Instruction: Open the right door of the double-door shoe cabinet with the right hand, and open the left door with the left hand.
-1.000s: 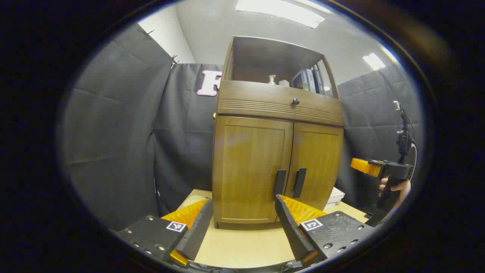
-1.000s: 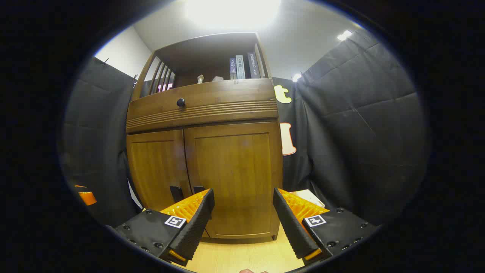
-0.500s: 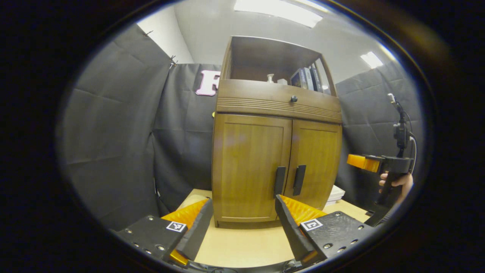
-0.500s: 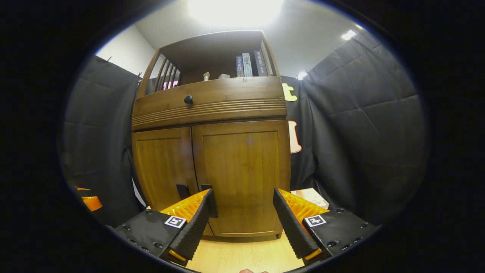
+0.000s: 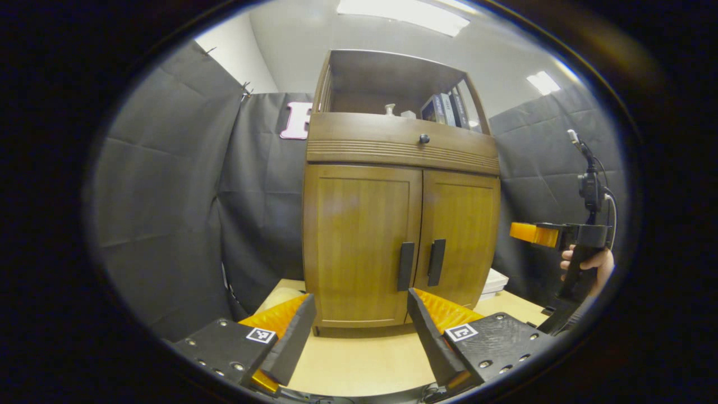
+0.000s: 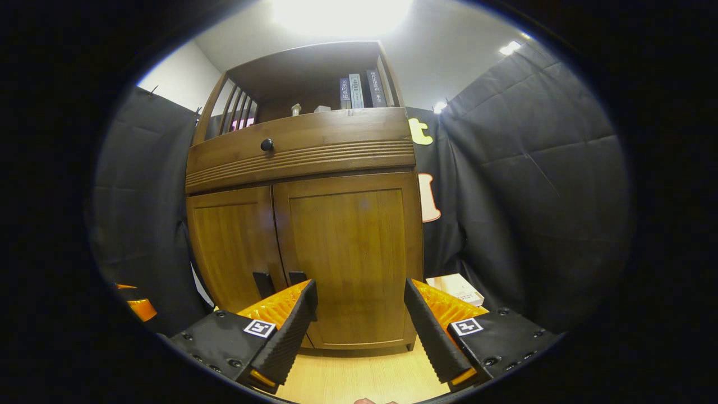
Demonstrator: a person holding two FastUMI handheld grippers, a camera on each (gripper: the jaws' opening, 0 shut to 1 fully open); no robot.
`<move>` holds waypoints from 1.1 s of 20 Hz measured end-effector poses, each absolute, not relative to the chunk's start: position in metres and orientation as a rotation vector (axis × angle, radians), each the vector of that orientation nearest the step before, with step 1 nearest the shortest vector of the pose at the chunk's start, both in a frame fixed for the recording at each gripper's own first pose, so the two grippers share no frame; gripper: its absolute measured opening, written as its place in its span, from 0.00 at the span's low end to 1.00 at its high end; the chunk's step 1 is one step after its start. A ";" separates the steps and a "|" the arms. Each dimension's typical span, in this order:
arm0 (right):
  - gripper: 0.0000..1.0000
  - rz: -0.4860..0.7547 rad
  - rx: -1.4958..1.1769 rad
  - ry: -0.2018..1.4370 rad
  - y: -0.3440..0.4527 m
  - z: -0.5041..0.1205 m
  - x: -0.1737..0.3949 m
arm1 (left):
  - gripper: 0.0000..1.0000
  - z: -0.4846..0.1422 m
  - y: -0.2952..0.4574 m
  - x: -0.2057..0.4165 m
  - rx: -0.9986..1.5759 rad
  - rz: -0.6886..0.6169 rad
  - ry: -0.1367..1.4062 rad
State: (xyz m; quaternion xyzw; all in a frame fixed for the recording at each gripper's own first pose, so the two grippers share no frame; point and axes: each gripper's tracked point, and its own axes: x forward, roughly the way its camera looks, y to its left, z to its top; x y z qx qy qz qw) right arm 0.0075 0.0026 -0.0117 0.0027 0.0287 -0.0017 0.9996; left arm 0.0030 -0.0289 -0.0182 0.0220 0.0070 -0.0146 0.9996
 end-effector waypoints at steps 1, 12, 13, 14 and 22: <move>0.98 0.003 0.004 0.065 0.004 -0.014 0.009 | 0.95 -0.017 -0.029 0.002 0.036 -0.028 0.015; 0.98 0.071 0.010 0.057 0.042 -0.003 0.037 | 0.95 -0.014 -0.009 -0.019 0.016 0.042 0.028; 0.98 0.080 0.010 0.055 0.046 -0.002 0.040 | 0.95 -0.014 -0.004 -0.022 0.025 0.058 0.034; 0.98 0.090 0.009 0.053 0.052 -0.001 0.044 | 0.95 -0.015 0.001 -0.025 0.045 0.074 0.045; 0.98 0.138 0.010 0.075 0.088 -0.013 0.082 | 0.96 -0.026 0.003 -0.034 0.079 0.103 0.090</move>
